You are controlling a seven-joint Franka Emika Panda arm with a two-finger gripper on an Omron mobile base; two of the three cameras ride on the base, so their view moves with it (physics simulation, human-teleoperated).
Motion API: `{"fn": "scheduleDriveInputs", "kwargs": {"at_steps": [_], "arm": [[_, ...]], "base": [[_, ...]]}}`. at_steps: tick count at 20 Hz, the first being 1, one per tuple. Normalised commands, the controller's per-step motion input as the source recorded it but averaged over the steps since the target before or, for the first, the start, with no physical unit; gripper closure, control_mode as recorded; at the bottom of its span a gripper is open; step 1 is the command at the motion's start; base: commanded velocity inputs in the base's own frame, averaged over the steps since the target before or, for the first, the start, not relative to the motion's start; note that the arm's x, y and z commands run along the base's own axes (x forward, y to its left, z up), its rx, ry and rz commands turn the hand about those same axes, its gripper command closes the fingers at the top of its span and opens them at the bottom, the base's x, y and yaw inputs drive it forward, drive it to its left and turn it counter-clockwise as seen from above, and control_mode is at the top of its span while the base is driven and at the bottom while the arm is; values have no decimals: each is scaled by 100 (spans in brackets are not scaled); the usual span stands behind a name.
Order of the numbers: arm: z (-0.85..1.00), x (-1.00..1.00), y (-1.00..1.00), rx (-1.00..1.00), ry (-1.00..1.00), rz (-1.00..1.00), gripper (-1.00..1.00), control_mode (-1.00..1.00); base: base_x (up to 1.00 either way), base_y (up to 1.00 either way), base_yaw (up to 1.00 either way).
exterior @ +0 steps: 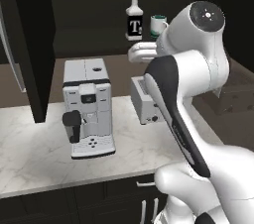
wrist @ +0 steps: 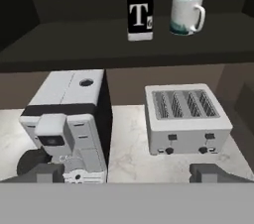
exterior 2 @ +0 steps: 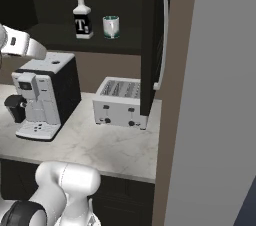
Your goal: Open the cabinet directly in front. Then move the liquor and the mug to the dining counter with the jar on it.
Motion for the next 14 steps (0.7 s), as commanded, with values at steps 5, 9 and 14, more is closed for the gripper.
{"fn": "scheduleDriveInputs", "kwargs": {"at_steps": [5, 9, 14], "arm": [[1, 30, -24, -7, -3, 0, -100, -100], [36, 10, -33, -2, -1, 0, -100, -100], [67, 18, -11, 0, -3, -2, -100, -100]], "base": [[0, 0, 0], [0, 0, 0], [0, 0, 0]]}}
